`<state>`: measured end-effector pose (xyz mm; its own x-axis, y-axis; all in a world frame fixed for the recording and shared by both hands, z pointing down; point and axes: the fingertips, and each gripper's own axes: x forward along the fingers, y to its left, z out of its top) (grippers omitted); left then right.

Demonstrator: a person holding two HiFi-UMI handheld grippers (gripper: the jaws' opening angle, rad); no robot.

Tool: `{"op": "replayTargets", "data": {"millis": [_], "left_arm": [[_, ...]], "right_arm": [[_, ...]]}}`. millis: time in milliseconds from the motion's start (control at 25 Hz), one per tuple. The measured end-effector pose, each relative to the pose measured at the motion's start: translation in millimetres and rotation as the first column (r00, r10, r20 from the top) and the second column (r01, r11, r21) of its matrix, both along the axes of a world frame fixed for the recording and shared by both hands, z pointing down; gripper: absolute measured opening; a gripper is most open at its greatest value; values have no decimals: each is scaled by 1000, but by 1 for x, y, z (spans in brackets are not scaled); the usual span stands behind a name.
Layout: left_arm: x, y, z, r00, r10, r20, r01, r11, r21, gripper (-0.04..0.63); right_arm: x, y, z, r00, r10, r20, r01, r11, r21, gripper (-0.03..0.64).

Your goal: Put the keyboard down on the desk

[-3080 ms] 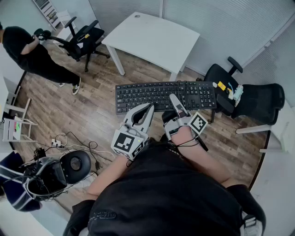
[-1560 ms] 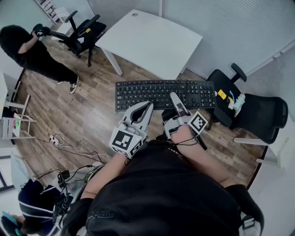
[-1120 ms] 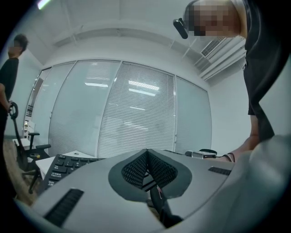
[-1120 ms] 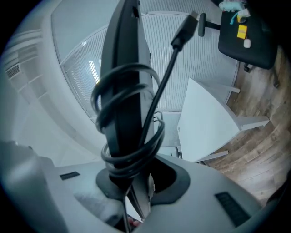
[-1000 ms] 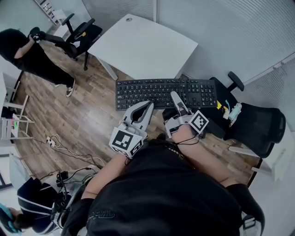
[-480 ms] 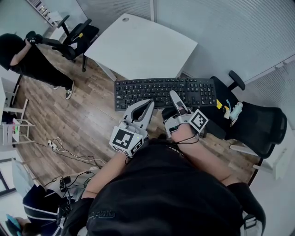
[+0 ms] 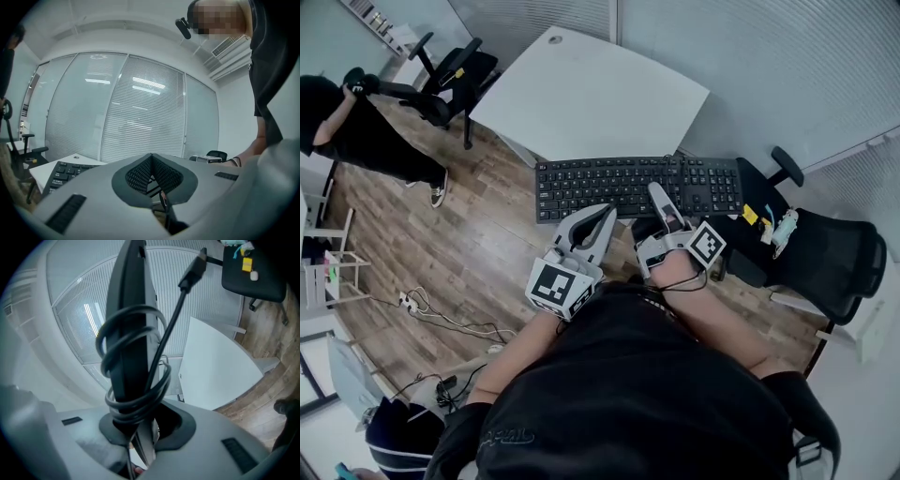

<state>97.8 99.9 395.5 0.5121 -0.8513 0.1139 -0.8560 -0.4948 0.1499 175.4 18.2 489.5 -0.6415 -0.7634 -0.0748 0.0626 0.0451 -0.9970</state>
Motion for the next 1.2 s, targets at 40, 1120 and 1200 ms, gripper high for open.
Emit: {"op": "replayTargets", "data": {"millis": [40,1120,1200], "left_arm": [[-6,-4,2,1000,4,-3,-4,1000,-6,15],[-219,-66,-6,999,35,-15,-35,999,7,15],[-229,-68,-7,999,26,-21,-26,1000,10,15]], "right_arm": [[-5,-4,2,1000,8,-3,-8,1000,-4,87],[-197,-76,-7,996,87,-1,-87,996,11,87],[-208,-78,-7,997,76,-4,-76,997,6,87]]}}
